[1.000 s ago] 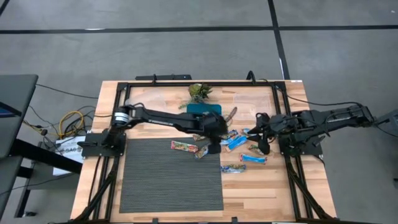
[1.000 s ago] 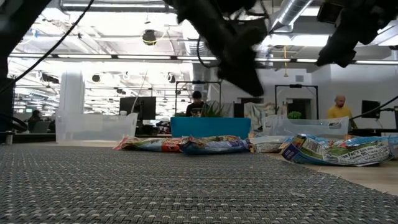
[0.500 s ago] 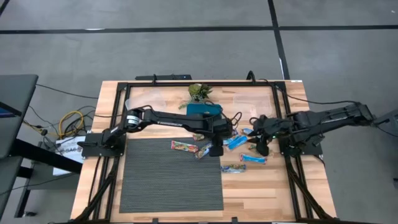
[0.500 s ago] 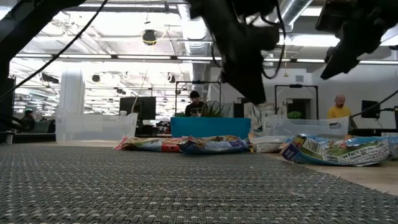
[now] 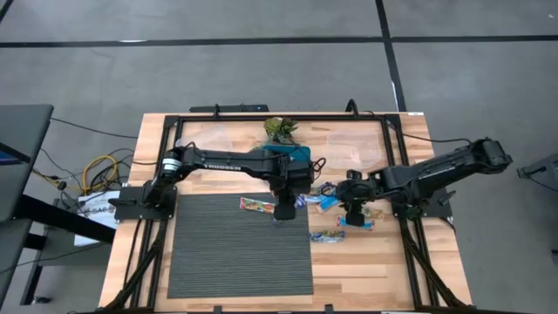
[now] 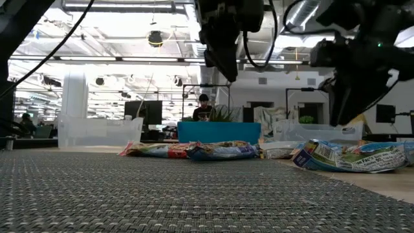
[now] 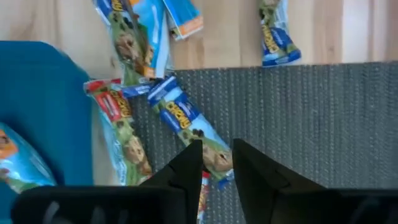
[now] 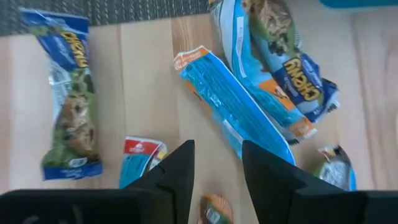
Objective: Pick and place Granola Bars by type
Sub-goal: Put the yellow granola bar into the blue bin
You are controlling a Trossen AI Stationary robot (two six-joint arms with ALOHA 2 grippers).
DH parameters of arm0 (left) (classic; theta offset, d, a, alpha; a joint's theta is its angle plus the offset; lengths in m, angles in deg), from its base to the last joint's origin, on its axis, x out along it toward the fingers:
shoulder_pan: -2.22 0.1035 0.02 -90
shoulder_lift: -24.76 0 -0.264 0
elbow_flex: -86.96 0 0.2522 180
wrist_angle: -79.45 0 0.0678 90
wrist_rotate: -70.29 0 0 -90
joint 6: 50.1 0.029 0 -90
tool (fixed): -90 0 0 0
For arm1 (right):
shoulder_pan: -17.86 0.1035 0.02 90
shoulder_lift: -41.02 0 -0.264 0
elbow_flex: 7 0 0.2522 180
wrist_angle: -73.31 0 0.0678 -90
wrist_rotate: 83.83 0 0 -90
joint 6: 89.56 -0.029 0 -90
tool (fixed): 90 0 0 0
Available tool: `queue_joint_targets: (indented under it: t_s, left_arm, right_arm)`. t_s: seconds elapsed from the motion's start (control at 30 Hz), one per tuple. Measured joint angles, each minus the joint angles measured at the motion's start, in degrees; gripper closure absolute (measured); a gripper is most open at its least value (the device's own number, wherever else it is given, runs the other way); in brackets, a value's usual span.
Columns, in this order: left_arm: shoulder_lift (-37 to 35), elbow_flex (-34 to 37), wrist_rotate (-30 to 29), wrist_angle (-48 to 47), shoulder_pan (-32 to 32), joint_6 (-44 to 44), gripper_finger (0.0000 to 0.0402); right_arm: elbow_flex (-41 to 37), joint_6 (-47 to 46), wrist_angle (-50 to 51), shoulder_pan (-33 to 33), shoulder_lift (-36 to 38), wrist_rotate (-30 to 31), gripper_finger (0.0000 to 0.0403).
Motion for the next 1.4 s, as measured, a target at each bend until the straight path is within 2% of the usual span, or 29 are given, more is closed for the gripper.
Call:
queue_joint_targets:
  t_s: [0.1,0.33,0.4,0.47,0.57,0.7,0.87,1.07,1.17,1.4]
  left_arm:
    - [-0.8,0.1,0.1,-0.6,-0.1,-0.8,0.0333]
    - [-6.4,0.1,-5.2,0.5,0.3,-3.9,0.0338]
    - [-9.0,2.9,-6.3,1.9,0.0,-4.7,0.0338]
    - [-13.1,9.2,-6.6,4.3,-0.3,-6.8,0.0338]
    - [-21.6,22.9,-6.8,13.5,-0.7,-11.0,0.0338]
    - [-32.8,39.1,-7.3,24.9,-0.7,-18.0,0.0339]
    - [-41.9,50.4,-8.5,29.0,-0.8,-25.9,0.0339]
    - [-46.6,53.5,-14.8,28.9,-1.9,-27.4,0.0339]
    - [-46.9,53.5,-15.3,29.1,-2.1,-27.4,0.0339]
    - [-46.9,53.5,-14.7,29.1,-2.1,-27.8,0.0339]
  right_arm:
    - [0.0,0.8,-1.7,0.0,-3.1,0.1,0.0278]
    - [0.0,0.5,-3.5,0.0,-5.6,0.4,0.0278]
    - [0.0,0.4,-4.1,0.0,-5.6,1.1,0.0278]
    - [0.0,0.4,-4.5,0.0,-5.6,3.1,0.0278]
    - [0.0,0.4,-4.6,-0.1,-5.6,5.9,0.0278]
    - [0.0,2.0,-5.9,-0.1,-6.4,6.0,0.0278]
    - [0.0,4.6,-6.1,-0.1,-10.7,3.8,0.0278]
    - [0.4,6.3,-7.9,-0.4,-16.1,5.2,0.0280]
    - [1.2,6.0,-7.4,-0.4,-16.7,5.2,0.0293]
    - [5.1,5.9,-6.3,-0.4,-16.5,4.0,0.0386]
